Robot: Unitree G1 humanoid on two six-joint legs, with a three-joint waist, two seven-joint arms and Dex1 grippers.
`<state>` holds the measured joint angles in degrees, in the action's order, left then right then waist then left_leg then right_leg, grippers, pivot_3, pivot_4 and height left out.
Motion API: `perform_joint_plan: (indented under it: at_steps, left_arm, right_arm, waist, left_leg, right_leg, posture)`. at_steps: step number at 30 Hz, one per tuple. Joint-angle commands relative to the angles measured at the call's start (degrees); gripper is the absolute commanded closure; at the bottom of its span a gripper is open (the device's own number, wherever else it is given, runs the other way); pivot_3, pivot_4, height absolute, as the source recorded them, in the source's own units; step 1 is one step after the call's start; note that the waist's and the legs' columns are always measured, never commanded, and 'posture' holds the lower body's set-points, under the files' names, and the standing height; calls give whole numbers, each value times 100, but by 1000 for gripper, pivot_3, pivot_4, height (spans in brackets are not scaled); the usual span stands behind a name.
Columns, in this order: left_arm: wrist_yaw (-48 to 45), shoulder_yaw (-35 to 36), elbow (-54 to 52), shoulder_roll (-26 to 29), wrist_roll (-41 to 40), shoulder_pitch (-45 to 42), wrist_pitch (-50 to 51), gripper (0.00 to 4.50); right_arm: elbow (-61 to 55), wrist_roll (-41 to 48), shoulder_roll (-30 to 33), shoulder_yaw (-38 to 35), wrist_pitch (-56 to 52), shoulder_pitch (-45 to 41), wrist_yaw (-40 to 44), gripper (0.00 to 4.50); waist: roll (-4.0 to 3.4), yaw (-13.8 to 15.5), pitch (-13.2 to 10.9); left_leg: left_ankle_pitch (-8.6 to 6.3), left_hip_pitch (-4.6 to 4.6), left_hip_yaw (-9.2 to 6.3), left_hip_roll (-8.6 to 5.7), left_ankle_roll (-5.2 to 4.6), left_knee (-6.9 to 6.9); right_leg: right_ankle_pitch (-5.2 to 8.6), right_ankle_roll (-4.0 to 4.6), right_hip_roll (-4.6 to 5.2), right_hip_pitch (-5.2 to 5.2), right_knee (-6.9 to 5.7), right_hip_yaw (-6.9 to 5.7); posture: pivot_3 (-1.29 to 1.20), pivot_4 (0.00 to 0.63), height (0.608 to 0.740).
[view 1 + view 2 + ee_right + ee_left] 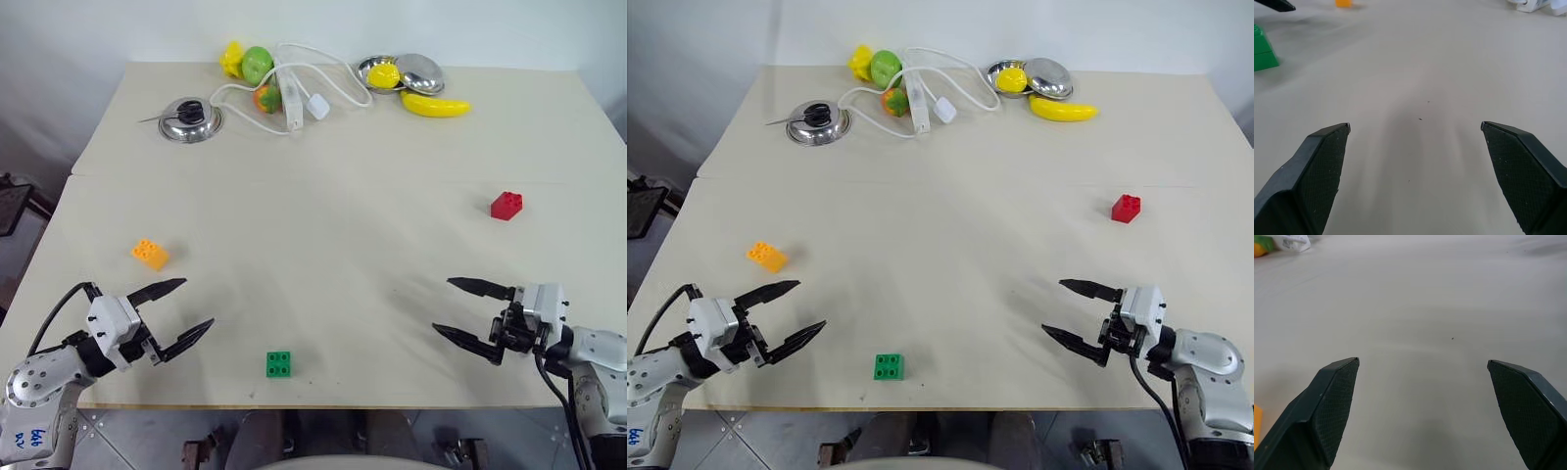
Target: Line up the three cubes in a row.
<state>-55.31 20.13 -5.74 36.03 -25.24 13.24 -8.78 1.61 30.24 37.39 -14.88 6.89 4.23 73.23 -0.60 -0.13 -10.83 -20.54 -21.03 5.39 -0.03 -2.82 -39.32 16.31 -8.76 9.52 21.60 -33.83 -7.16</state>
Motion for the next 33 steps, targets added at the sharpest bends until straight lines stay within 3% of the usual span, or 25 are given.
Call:
perform_joint_plan:
  at_steps: [1, 6, 12, 18, 21, 25, 30, 33]
  left_arm:
    - [-51, 38, 49, 53, 33, -22, -117, 31]
    - [-42, 50, -506, 78, -834, -183, 895, 31]
    - [468, -396, -1402, -79, -1334, -957, 1913, 31]
    - [566, -1117, -1614, -334, -1478, -1825, 2520, 31]
    - [559, -1352, -1449, -371, -1312, -2085, 2672, 31]
    - [536, -1576, -1354, -452, -1089, -2158, 2586, 31]
    - [574, -1670, -1307, -517, -945, -2119, 2568, 31]
    - [528, -1744, -1292, -526, -875, -2115, 2542, 31]
  right_arm:
    - [-76, 14, -26, -23, 100, -2, -28, 0]
    - [-372, 260, -296, -515, -46, 153, -893, 0]
    - [-827, 678, -1133, -1770, -241, 597, -2899, 0]
    - [-923, 27, -2041, -2013, 34, 635, -4528, 0]
    - [-1169, -237, -1901, -1823, -609, 427, -5178, 0]
    - [-1447, -54, -1259, -1597, -2032, -110, -5628, 0]
    - [-825, -53, -451, -1356, -3905, -1576, -6329, 0]
    - [-76, -191, -173, -1059, -4495, -2519, -6357, 0]
  waist:
    - [0, 1, 0]
    - [0, 25, 0]
    - [-3, 127, 3]
    - [-19, 104, 13]
    - [-31, -22, 17]
    - [-37, -105, 17]
    - [-36, -125, 17]
    - [-37, -131, 17]
  left_leg:
    - [0, 0, 0, 0, 0, 0]
    - [0, -2, -4, 0, 0, 0]
    - [0, -3, -8, -8, 0, -5]
    - [3, -1, -2, -7, 6, -4]
    - [7, 5, 9, -8, 5, -4]
    - [12, 9, 14, 0, 12, -4]
    - [16, 5, 10, 2, 8, -7]
    - [17, -4, 10, 1, 6, -11]
  right_leg:
    - [0, 0, 0, 0, 0, 0]
    - [0, 0, 0, 0, -1, -1]
    - [0, -1, 4, -2, -5, 4]
    - [0, 0, -8, 1, -10, 11]
    - [0, -1, -9, 3, -17, 25]
    - [0, 0, -18, 6, -20, 32]
    - [0, 0, -16, 8, -22, 30]
    - [0, 0, -14, 12, -23, 28]
  posture:
    - [0, 150, 740]
    - [0, 150, 740]
    - [0, 150, 740]
    - [0, 150, 740]
    - [0, 150, 740]
    - [0, 150, 740]
    - [0, 150, 740]
    - [0, 150, 740]
